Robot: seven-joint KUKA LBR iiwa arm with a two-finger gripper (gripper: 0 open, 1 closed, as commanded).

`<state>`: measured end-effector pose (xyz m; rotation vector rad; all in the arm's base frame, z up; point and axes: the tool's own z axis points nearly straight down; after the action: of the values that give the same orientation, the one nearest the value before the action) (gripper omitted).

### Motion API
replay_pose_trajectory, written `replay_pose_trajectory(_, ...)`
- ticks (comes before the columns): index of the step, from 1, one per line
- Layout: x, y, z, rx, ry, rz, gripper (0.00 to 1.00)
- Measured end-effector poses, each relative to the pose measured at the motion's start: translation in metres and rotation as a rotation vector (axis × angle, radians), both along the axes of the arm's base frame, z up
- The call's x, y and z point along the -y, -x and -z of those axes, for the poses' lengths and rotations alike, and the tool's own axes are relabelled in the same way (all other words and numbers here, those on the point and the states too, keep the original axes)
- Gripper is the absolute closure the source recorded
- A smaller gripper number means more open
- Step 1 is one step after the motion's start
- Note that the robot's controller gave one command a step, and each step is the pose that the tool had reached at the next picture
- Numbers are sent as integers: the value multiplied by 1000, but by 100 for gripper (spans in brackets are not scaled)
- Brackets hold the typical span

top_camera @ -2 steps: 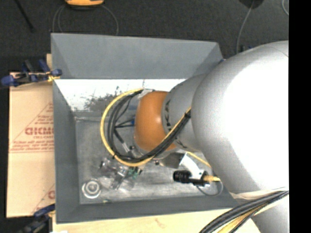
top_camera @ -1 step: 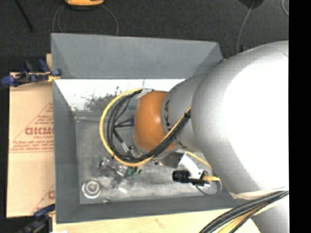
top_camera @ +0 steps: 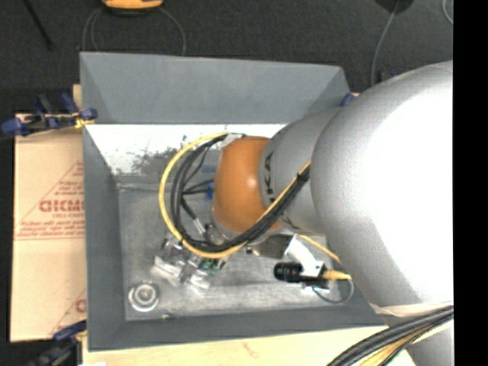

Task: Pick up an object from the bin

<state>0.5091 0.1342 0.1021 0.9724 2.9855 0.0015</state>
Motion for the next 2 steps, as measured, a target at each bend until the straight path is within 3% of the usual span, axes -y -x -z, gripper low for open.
replay_pose_trajectory(1, 1, -1, -43, -1, 0, -7, 100)
replay_pose_trajectory(2, 2, 0, -62, -2, 1, -15, 100)
